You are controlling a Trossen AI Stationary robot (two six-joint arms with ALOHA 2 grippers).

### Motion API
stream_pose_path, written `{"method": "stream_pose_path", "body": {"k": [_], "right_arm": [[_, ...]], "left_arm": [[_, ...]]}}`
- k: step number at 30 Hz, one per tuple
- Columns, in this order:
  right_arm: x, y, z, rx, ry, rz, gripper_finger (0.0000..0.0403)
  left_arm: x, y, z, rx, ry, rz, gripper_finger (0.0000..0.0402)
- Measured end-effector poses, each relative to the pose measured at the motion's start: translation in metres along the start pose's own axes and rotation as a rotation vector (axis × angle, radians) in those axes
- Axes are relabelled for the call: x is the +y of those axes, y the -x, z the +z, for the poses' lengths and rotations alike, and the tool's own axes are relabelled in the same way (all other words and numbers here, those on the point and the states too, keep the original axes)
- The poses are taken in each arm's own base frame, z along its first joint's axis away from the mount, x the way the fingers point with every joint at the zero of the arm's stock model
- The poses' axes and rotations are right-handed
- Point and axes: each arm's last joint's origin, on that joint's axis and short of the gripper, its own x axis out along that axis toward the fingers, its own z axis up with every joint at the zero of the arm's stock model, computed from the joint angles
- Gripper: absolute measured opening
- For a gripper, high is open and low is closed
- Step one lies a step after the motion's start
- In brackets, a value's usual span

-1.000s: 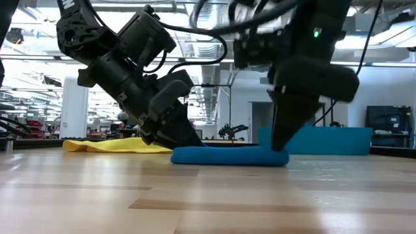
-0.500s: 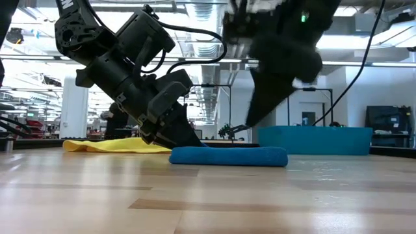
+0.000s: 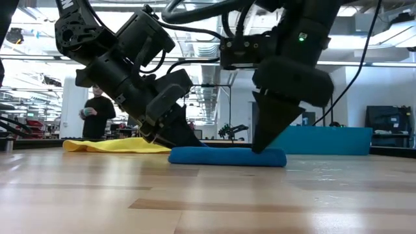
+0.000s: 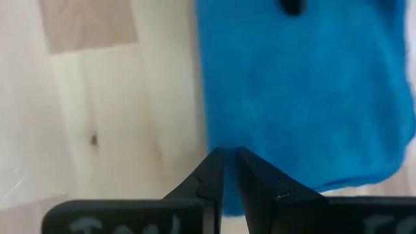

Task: Roll microfiber towels into tight, uniform cylinder then place into a basket
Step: Roll the blue microfiber cloth

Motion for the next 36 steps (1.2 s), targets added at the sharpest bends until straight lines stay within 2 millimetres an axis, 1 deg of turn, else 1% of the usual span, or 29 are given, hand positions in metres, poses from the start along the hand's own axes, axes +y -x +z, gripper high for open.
{"method": "stream_pose_path", "body": {"k": [6, 16, 20, 30, 36], "right_arm": [[0.001, 0.000, -0.001, 0.020, -0.001, 0.030, 0.0063], [-0.001, -0.001, 0.000, 0.024, -0.006, 0.037, 0.0063], [-0.001, -0.001, 0.000, 0.024, -0.006, 0.037, 0.0063], [-0.002, -0.001, 0.000, 0.023, -0.009, 0.034, 0.0063], [-0.001, -0.001, 0.000, 0.023, -0.009, 0.035, 0.0063]], "left_arm": [[-0.006, 0.006, 0.001, -0.009, -0.077, -0.007, 0.0169], [-0.026, 0.024, 0.009, -0.087, -0.219, -0.036, 0.0169], [-0.035, 0.028, 0.006, -0.095, -0.303, -0.060, 0.0169], [-0.042, 0.030, 0.002, -0.092, -0.320, -0.085, 0.0169], [-0.041, 0.030, 0.001, -0.096, -0.312, -0.054, 0.0169]]}}
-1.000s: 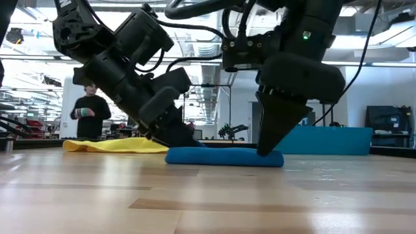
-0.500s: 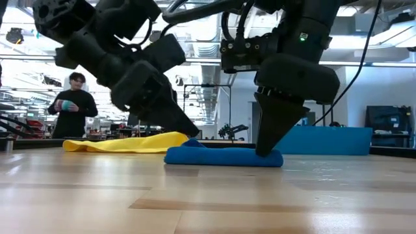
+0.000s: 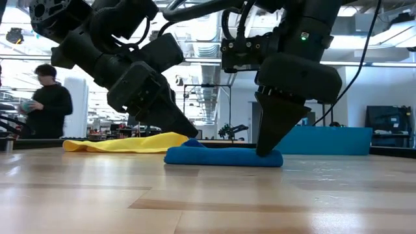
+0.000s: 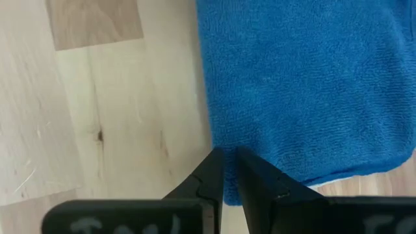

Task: Roll microfiber towels into tight, uniform cylinder then place into a basket
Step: Roll the blue microfiber cloth

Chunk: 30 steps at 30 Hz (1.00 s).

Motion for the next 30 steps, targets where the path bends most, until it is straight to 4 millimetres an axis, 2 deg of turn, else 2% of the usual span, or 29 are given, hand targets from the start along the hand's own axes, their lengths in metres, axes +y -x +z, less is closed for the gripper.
{"method": "stream_pose_path", "body": {"k": [18, 25, 30], "right_arm": [[0.000, 0.000, 0.000, 0.001, 0.000, -0.001, 0.0063], [0.000, 0.000, 0.000, 0.002, 0.000, -0.002, 0.0063], [0.000, 0.000, -0.001, 0.007, 0.004, -0.004, 0.0063]], "left_arm": [[-0.003, 0.000, 0.001, -0.021, 0.014, -0.010, 0.0169], [-0.008, -0.021, -0.013, -0.008, -0.015, -0.017, 0.0169], [-0.007, -0.022, -0.010, 0.016, -0.021, -0.010, 0.0169]]}}
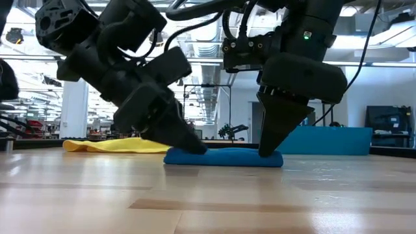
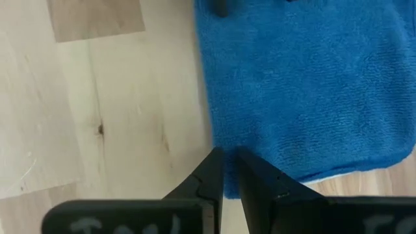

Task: Roll microfiber towels into tight, uniform cylinder then place into a basket
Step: Roll the blue microfiber cloth

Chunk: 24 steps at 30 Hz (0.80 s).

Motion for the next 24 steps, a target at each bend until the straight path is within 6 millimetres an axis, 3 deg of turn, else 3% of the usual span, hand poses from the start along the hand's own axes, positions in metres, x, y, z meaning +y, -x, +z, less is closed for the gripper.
{"method": "stream_pose_path", "body": {"k": [16, 24], "right_arm": [[0.001, 0.006, -0.004, -0.002, 0.047, -0.049, 0.0063], [0.008, 0.035, -0.018, -0.037, 0.103, -0.166, 0.0063]], "left_arm": [[-0.003, -0.002, -0.001, 0.031, 0.039, -0.069, 0.0169], [0.002, 0.025, 0.025, -0.009, -0.021, -0.013, 0.0169]]}}
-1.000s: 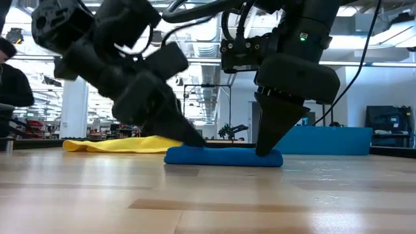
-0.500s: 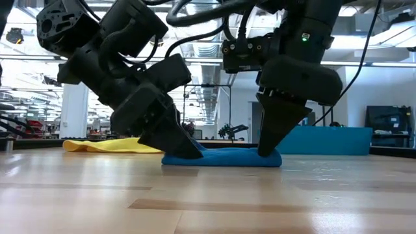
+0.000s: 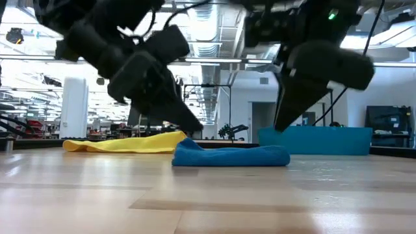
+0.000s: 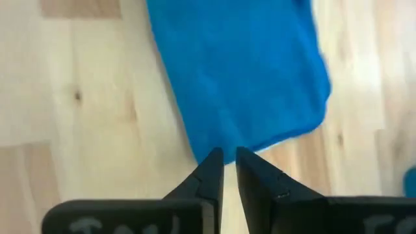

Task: Roll microfiber towels into tight, uniform cylinder then place into a basket
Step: Roll the blue microfiber cloth

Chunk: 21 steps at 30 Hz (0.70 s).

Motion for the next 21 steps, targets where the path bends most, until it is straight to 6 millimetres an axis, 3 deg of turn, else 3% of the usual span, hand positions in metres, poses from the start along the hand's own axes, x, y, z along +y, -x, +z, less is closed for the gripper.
{"method": "stream_pose_path", "body": {"k": [7, 13, 21], "right_arm": [[0.002, 0.035, -0.012, -0.064, 0.044, -0.062, 0.0063], [0.001, 0.058, -0.030, -0.114, 0.049, -0.152, 0.0063], [-0.003, 0.044, -0.069, -0.231, -0.039, -0.072, 0.0063]], "left_arm": [[-0.011, 0.038, 0.019, -0.065, -0.081, 0.055, 0.0169], [-0.037, 0.055, 0.014, -0.070, -0.250, 0.053, 0.0169], [-0.052, 0.055, 0.007, -0.065, -0.376, 0.018, 0.0169]]}}
